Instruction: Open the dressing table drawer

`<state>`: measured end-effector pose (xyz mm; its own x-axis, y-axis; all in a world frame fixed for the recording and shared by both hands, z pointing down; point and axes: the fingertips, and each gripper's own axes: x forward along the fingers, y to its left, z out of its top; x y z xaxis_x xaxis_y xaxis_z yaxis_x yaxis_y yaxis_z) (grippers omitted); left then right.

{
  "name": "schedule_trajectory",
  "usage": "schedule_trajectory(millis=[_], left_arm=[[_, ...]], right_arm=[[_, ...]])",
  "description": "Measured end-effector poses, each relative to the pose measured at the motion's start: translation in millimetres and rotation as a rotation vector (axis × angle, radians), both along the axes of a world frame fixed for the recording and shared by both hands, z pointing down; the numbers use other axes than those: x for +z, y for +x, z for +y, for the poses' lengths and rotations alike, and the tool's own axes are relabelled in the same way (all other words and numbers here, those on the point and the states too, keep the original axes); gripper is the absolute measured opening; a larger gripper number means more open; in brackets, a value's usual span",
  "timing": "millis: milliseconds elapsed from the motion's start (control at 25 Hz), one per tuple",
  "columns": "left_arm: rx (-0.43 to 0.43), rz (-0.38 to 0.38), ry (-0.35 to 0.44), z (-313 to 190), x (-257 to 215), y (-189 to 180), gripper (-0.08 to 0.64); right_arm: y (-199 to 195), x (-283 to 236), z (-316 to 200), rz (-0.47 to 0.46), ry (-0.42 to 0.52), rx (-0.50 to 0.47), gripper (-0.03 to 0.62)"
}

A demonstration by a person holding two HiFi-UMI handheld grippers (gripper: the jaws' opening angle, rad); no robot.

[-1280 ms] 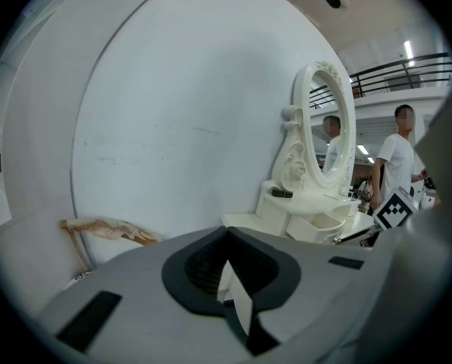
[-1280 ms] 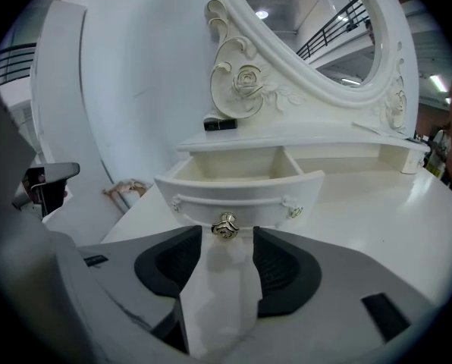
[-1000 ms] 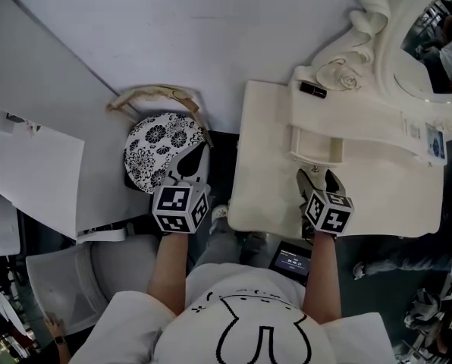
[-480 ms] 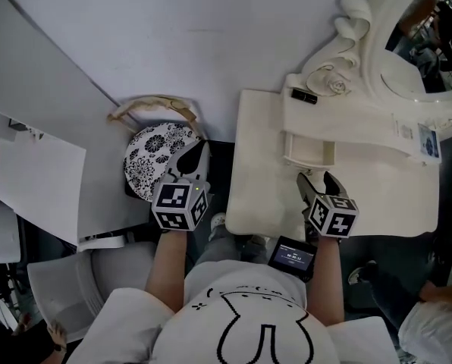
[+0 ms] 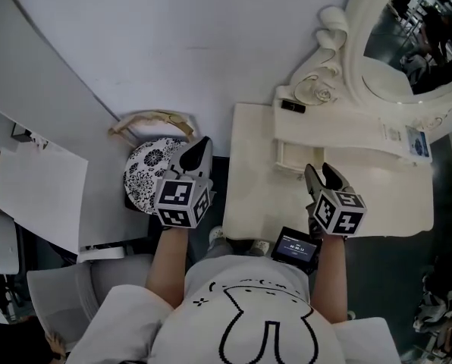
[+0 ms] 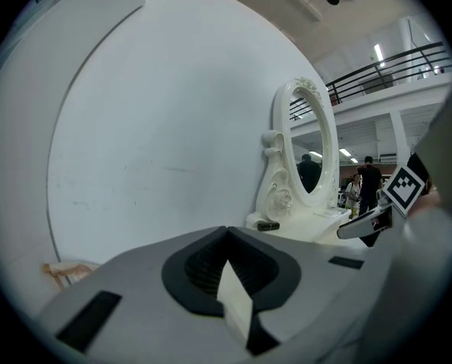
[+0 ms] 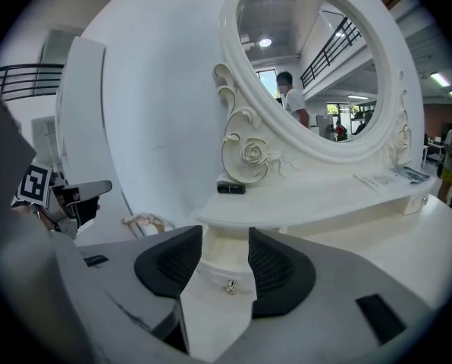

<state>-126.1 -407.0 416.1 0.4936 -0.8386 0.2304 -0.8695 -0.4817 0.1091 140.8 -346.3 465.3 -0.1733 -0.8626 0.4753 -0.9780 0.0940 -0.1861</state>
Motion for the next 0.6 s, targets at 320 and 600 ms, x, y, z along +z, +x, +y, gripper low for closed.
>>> schedule_trajectory(millis=[320, 600], left_arm=[[0.026, 0.000, 0.077, -5, -30, 10, 0.028], [0.042, 0.024, 0.110, -7, -45, 17, 0.028]], right_arm=[[10, -35, -2, 0.002, 0.097, 0.034, 0.064], [16, -81, 1, -0.016, 0.245, 0.033, -0.009]])
